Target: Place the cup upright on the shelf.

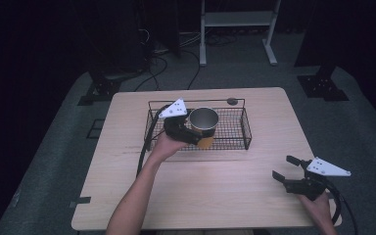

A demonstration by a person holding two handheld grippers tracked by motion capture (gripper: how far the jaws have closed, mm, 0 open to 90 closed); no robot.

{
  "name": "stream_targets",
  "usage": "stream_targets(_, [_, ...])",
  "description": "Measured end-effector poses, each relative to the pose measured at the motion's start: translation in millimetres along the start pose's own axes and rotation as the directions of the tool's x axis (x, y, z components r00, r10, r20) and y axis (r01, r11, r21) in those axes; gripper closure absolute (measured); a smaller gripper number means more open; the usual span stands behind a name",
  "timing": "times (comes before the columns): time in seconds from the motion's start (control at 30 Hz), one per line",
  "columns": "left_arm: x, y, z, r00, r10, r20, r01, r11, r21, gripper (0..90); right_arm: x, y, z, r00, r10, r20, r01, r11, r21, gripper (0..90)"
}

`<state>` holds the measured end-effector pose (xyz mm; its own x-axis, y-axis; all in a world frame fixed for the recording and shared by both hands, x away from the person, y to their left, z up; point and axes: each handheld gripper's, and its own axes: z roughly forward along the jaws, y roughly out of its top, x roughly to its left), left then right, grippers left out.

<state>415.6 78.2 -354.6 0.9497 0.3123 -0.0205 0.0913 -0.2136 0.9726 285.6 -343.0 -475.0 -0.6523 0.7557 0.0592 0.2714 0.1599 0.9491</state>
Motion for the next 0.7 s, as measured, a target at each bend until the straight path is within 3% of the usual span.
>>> stream_targets(0.7, [35.4, 8.8, 2.2, 0.9991, -0.04, -0.014, 0.039, 0.9992, -0.007, 12.6, 0.1, 0.0, -0.1, 1.0, 0.001, -0.001, -0.001, 1.0, 0.0, 12.8])
